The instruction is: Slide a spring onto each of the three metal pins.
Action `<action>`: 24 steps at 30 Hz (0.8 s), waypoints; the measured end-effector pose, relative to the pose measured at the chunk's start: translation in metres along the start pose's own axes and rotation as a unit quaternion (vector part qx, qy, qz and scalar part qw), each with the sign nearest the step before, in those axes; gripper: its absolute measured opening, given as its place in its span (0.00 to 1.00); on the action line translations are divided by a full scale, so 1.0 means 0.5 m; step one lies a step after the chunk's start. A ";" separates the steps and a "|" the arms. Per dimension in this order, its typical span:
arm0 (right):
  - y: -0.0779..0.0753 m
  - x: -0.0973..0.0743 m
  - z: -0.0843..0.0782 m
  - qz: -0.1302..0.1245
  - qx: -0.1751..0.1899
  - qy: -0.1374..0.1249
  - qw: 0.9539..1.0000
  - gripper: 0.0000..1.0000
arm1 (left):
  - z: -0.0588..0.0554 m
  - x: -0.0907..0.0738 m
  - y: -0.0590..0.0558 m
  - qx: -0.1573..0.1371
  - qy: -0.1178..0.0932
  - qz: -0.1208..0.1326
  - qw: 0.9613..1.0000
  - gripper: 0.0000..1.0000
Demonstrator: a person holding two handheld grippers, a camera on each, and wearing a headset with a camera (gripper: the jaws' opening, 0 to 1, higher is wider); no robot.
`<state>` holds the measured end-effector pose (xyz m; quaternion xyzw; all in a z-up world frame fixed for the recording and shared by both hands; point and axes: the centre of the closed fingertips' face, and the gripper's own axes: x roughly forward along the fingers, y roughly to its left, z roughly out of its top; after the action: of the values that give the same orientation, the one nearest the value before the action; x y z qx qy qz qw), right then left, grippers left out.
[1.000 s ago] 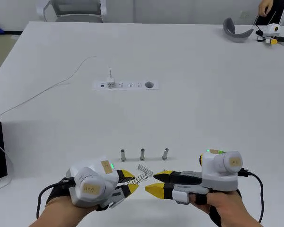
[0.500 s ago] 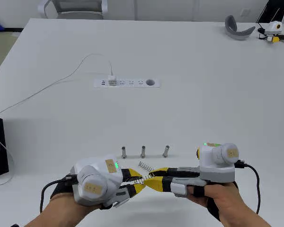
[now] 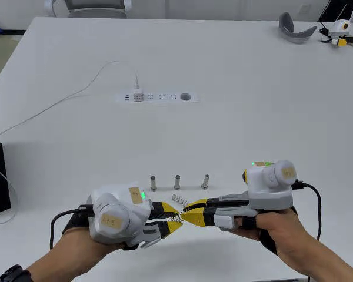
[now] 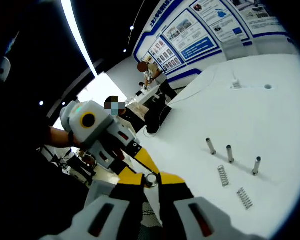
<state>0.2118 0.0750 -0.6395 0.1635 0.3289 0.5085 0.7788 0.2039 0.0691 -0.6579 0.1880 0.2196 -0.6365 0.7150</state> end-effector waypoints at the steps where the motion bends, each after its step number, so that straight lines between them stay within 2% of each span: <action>1: 0.002 -0.002 0.002 0.002 -0.007 0.006 1.000 0.12 | 0.003 -0.001 0.000 -0.002 -0.003 -0.002 1.000 0.10; 6: 0.014 -0.014 0.020 0.010 -0.061 0.056 0.996 0.12 | 0.029 -0.009 0.002 -0.012 -0.025 -0.015 0.999 0.10; 9: 0.021 -0.019 0.031 0.009 -0.102 0.098 0.990 0.12 | 0.043 -0.010 0.005 -0.019 -0.038 -0.023 0.999 0.10; 12: 0.029 -0.024 0.038 0.012 -0.155 0.151 0.976 0.12 | 0.057 -0.010 0.005 -0.026 -0.050 -0.033 0.998 0.10; 14: 0.033 -0.027 0.042 0.015 -0.175 0.170 0.970 0.12 | 0.064 -0.010 0.004 -0.028 -0.057 -0.037 0.997 0.10; 15: 0.037 -0.029 0.044 0.019 -0.190 0.186 0.964 0.12 | 0.070 -0.010 0.003 -0.032 -0.062 -0.043 0.997 0.10; 17: 0.041 -0.032 0.047 0.022 -0.210 0.205 0.956 0.12 | 0.078 -0.011 0.002 -0.035 -0.069 -0.048 0.996 0.10; 18: 0.046 -0.033 0.049 0.028 -0.224 0.218 0.950 0.12 | 0.083 -0.012 0.001 -0.038 -0.073 -0.052 0.995 0.10; 19: 0.050 -0.034 0.049 0.031 -0.231 0.226 0.946 0.12 | 0.085 -0.012 0.000 -0.038 -0.075 -0.055 0.995 0.10; 20: 0.051 -0.035 0.049 0.034 -0.245 0.240 0.939 0.12 | 0.088 -0.012 -0.003 -0.037 -0.077 -0.059 0.995 0.10; 21: 0.053 -0.036 0.049 0.036 -0.253 0.248 0.935 0.12 | 0.089 -0.012 -0.004 -0.036 -0.078 -0.061 0.994 0.10; 24: 0.057 -0.039 0.043 0.044 -0.278 0.279 0.918 0.12 | 0.093 -0.012 -0.010 -0.034 -0.080 -0.068 0.994 0.10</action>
<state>0.2017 0.0714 -0.6006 -0.1937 0.3712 0.6383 0.6460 0.2021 0.0480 -0.6159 0.0971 0.1952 -0.6888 0.6914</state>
